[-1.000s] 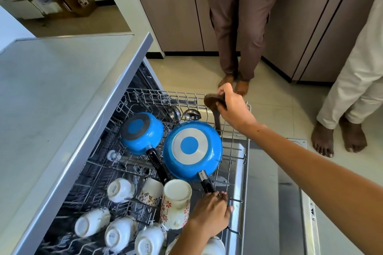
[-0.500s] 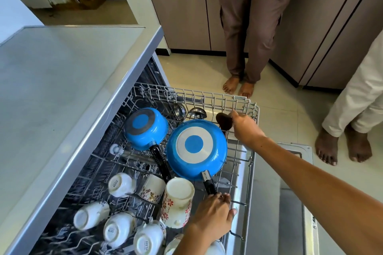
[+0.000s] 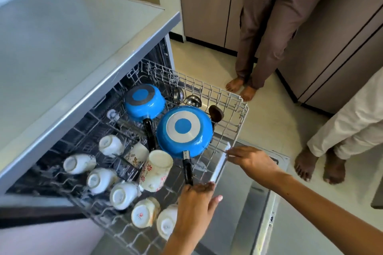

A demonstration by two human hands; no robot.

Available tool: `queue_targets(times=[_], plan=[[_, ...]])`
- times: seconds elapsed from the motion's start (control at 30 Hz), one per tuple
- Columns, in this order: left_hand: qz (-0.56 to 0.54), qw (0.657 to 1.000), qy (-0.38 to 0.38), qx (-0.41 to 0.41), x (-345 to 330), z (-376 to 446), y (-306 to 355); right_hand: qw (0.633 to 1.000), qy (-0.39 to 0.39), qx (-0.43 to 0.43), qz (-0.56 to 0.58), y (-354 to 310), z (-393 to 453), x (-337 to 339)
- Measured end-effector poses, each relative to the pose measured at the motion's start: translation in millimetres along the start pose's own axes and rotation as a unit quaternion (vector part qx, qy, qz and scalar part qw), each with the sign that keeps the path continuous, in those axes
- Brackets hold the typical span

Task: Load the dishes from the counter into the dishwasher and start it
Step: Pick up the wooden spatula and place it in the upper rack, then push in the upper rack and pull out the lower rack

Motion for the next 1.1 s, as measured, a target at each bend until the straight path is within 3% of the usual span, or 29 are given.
queue_targets(times=[0.17,0.33,0.5,0.67,1.1], plan=[[-0.004,0.99,0.044,0.133,3,-18,18,0.995,-0.011,0.096,-0.033,-11,-2,5],[0.038,0.976,0.083,0.199,8,-24,31,0.987,-0.024,0.137,-0.081,-26,17,4],[0.075,0.974,0.095,0.191,1,-24,27,0.977,-0.045,0.179,-0.108,-19,31,1],[0.1,0.976,0.111,0.158,-2,-22,17,0.963,-0.01,0.236,-0.128,-28,45,14],[0.144,0.963,0.159,0.164,35,9,-63,0.974,0.038,0.199,-0.104,-51,132,8]])
Point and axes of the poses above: each hand's wrist, its own z-axis towards the middle knuckle, its own x-axis out of the back of the hand, y = z × x, the point moved 4 cm from there along z, towards the middle knuckle, and after that the axes turned 10 degrees about x, right-handed, at the moved point
